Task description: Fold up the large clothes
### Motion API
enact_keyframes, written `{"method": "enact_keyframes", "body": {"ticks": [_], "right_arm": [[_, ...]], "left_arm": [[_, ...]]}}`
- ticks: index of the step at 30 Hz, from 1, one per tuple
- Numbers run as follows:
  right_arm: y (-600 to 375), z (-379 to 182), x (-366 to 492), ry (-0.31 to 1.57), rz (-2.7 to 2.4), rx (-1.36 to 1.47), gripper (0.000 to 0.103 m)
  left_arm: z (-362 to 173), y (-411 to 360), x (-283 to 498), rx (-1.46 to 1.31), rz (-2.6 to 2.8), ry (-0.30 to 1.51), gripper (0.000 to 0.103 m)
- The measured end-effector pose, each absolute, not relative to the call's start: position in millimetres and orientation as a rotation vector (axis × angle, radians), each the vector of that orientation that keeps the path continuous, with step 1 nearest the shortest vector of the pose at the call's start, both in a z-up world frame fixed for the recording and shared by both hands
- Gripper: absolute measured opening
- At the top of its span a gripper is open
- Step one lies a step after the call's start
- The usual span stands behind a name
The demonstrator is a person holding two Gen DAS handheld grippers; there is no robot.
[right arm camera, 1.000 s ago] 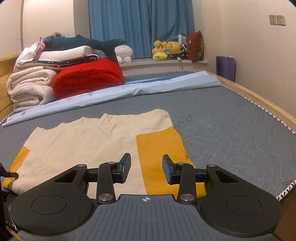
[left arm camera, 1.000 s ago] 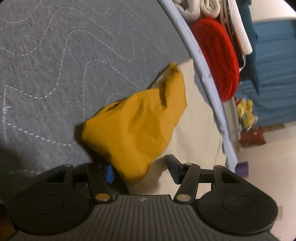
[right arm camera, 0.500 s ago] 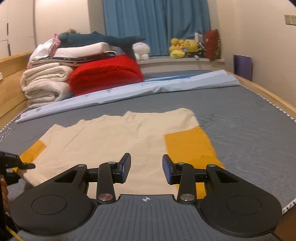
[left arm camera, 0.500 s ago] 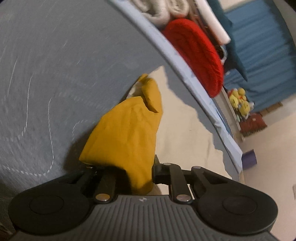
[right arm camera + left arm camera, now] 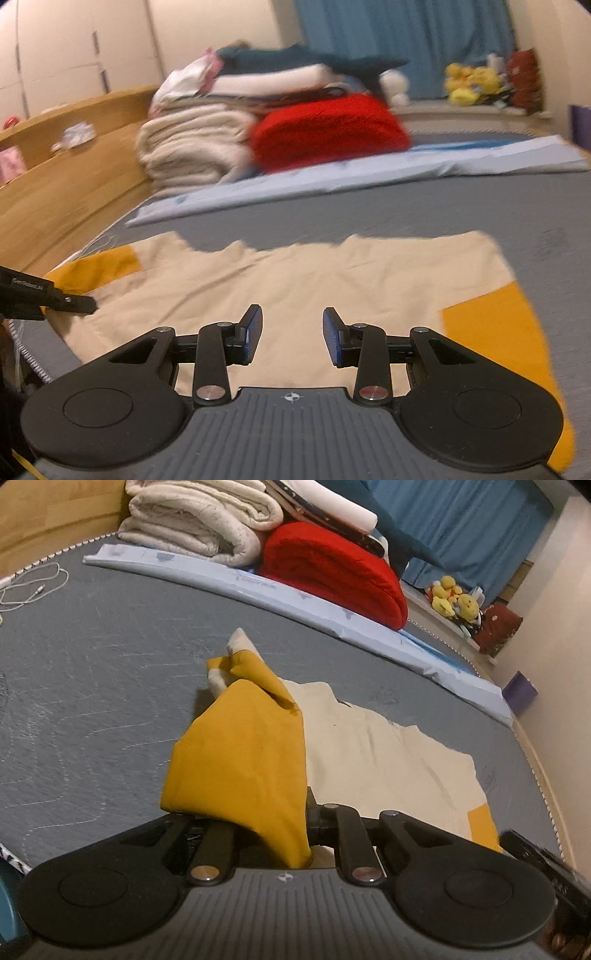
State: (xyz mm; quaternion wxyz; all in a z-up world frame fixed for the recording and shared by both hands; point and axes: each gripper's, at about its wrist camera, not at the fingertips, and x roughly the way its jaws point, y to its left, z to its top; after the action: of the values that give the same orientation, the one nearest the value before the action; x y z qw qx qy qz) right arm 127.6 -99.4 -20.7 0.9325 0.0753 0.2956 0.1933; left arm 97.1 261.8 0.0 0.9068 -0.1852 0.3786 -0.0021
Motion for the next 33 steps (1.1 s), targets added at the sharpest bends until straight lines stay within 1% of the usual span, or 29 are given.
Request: {"method": "enact_keyframes", "body": {"ticks": [3,7,10,19,33], "right_arm": [[-77,-36,138,0.688,0.415,0.131,0.038],[-54,-78,159,0.919,0.39,0.069,0.038],[-43,-94,164,0.979,0.381,0.046,0.038],[-59,-73,156,0.966,0.372,0.096,0.037],[-131,-41,143,0.87,0.3,0.161,0.037]], "left_arm": [[-15,266,91,-0.432,0.031,0.792,0.016],[-15,250,91,-0.335,0.054,0.779,0.017],[-12,237,92,-0.266,0.039,0.765,0.017],[-13,233,93,-0.274,0.063,0.756,0.017],[-14,205,90,-0.139,0.101,0.715,0.017]]}}
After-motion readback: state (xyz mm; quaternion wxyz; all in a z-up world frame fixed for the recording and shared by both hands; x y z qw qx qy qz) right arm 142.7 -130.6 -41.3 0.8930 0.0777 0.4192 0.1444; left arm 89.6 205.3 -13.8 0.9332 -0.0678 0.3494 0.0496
